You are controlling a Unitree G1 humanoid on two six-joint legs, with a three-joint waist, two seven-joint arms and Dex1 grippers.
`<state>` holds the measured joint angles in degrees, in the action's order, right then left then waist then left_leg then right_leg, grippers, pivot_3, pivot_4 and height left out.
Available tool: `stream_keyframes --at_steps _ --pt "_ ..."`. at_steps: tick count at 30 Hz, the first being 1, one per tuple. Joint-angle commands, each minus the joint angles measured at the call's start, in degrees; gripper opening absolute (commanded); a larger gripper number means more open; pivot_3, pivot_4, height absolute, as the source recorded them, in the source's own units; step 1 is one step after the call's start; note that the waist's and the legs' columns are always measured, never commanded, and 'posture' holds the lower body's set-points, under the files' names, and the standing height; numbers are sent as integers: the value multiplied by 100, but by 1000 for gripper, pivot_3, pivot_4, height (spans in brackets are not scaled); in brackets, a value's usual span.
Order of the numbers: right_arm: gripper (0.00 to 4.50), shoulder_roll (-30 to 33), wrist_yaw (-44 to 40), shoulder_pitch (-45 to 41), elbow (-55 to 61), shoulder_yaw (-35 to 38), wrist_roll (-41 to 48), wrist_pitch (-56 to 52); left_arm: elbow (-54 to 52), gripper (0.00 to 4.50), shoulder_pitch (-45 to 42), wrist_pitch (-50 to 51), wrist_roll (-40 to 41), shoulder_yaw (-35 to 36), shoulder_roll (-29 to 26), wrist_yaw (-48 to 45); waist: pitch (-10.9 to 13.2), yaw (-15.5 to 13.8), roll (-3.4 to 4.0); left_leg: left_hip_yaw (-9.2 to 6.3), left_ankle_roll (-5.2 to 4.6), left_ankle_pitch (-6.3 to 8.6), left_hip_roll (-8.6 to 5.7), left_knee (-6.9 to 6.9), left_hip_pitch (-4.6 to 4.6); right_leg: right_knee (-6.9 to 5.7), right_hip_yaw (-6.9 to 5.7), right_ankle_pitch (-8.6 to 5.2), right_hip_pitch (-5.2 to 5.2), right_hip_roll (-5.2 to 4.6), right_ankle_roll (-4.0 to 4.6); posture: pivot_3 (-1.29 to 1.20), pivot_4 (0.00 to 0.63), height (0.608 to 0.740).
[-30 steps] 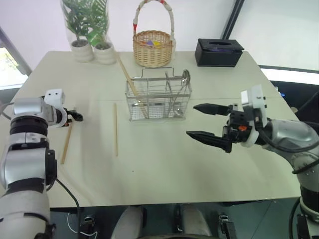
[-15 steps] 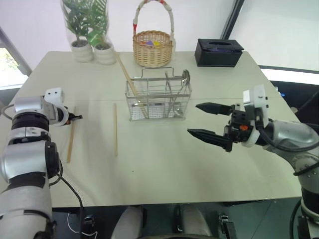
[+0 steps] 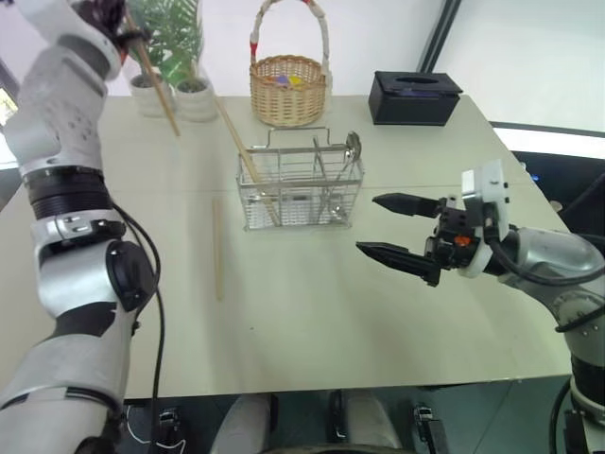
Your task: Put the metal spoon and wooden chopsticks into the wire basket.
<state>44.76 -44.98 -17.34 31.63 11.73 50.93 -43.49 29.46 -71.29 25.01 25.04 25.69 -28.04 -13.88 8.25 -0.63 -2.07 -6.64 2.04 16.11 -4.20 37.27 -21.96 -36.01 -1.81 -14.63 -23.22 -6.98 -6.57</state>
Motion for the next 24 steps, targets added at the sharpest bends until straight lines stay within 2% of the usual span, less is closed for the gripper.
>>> stream_keyframes --at_steps 1,7,13,17,24 --pt "4500 16 83 -22 112 111 84 21 -562 34 -107 329 592 200 145 -18 2 -8 -3 -3 -11 6 1 0 -1 -1 -1 0 0 4 0 0 150 663" --pt "4500 -28 259 131 194 148 33 85 -1266 34 180 755 956 -85 505 -186 3 -13 -3 -10 -18 8 5 14 21 -9 -2 5 23 19 -5 0 150 663" --pt "4500 -123 504 310 327 202 34 139 -1748 34 595 895 947 -526 812 -288 4 -12 -3 -9 -19 8 3 11 47 -2 -1 5 52 18 -5 0 150 663" --pt "4500 -165 663 399 437 252 67 169 -2124 34 1388 150 298 -1403 888 -900 3 -5 0 -1 -19 9 3 -1 49 0 6 4 46 18 -4 0 150 663" --pt "4500 -180 841 465 474 313 88 180 -2223 34 2004 -51 206 -1586 1320 -825 5 -24 -1 -6 -23 11 3 5 42 6 5 4 47 16 -3 0 150 663"
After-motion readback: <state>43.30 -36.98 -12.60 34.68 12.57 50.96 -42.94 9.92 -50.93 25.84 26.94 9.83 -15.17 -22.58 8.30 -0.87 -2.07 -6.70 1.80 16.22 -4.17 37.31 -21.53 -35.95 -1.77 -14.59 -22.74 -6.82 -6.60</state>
